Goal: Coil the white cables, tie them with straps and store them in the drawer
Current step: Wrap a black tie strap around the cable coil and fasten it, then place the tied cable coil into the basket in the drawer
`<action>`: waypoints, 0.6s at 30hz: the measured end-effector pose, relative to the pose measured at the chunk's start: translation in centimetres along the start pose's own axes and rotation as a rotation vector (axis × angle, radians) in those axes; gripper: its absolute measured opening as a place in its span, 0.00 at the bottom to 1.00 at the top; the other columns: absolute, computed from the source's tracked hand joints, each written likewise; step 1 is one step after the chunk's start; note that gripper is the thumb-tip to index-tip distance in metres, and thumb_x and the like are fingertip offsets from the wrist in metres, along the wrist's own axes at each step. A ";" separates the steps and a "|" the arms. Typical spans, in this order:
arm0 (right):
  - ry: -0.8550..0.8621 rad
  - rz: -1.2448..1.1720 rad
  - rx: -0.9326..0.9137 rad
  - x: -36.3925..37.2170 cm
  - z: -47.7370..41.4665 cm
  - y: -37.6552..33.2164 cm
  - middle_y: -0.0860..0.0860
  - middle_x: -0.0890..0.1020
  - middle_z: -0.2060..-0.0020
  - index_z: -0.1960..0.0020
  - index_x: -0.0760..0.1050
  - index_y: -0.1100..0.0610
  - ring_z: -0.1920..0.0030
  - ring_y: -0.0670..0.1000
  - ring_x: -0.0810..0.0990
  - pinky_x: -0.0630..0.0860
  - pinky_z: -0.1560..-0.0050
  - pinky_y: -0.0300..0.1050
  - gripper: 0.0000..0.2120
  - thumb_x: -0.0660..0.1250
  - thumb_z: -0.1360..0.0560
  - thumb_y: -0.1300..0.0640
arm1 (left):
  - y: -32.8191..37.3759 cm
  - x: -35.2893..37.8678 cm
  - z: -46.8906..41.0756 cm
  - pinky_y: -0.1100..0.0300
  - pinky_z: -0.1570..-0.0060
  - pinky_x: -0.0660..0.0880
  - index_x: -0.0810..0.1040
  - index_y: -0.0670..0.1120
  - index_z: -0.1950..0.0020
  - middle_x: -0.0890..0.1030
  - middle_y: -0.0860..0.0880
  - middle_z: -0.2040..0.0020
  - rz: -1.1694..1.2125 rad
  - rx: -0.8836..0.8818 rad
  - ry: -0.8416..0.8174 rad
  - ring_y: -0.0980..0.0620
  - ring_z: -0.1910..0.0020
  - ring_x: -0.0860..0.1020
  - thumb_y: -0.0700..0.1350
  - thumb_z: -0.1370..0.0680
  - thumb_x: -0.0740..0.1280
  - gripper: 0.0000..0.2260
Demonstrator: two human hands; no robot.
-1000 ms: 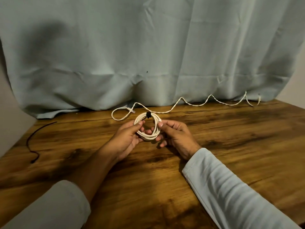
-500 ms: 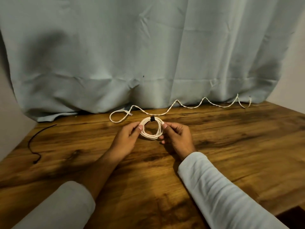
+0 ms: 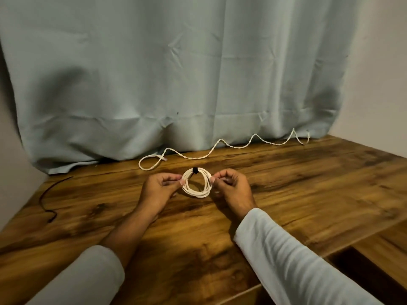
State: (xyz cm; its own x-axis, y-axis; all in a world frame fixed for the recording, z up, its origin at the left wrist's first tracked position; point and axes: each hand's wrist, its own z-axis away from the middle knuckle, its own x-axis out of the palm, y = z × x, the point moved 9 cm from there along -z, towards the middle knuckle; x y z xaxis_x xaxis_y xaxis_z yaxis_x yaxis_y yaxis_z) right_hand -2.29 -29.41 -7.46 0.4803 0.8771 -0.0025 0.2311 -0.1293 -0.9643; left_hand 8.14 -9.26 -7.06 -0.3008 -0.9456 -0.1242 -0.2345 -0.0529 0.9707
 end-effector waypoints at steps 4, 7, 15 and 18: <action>0.020 -0.177 0.047 -3.8 2.2 -1.1 0.62 0.85 0.61 0.57 0.82 0.60 0.64 0.56 0.81 0.77 0.61 0.49 0.05 0.72 0.23 0.66 | 1.3 4.0 1.8 0.59 0.54 0.81 0.86 0.46 0.51 0.88 0.45 0.53 0.064 -0.058 -0.053 0.50 0.54 0.84 0.39 0.24 0.76 0.05; 0.057 -0.239 0.084 -8.1 4.2 -2.8 0.62 0.84 0.64 0.57 0.80 0.65 0.68 0.56 0.80 0.77 0.65 0.47 0.04 0.73 0.25 0.70 | 2.6 8.2 3.3 0.63 0.59 0.80 0.86 0.44 0.49 0.88 0.45 0.55 0.084 -0.070 -0.112 0.52 0.57 0.84 0.39 0.24 0.76 0.05; 0.150 0.071 0.137 -24.4 11.8 -6.4 0.61 0.85 0.62 0.54 0.81 0.66 0.65 0.53 0.84 0.84 0.63 0.46 0.02 0.73 0.25 0.69 | 6.6 23.3 8.9 0.68 0.67 0.77 0.85 0.42 0.54 0.85 0.42 0.60 0.134 -0.056 -0.365 0.53 0.65 0.80 0.38 0.24 0.76 0.02; 0.255 0.147 0.163 -30.7 16.1 -7.1 0.63 0.86 0.58 0.52 0.81 0.68 0.60 0.57 0.85 0.83 0.61 0.47 0.05 0.75 0.26 0.68 | 7.8 29.3 12.4 0.67 0.64 0.78 0.85 0.43 0.53 0.85 0.41 0.57 0.126 -0.044 -0.476 0.51 0.61 0.81 0.36 0.24 0.75 0.02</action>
State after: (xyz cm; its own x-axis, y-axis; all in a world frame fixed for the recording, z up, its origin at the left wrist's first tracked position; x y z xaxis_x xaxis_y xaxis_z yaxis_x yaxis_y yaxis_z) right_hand -32.31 -47.94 -4.76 0.6993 0.7081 -0.0979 0.0153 -0.1517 -0.9883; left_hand -13.99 -33.39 -5.71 -0.7158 -0.6942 -0.0760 -0.1332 0.0289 0.9907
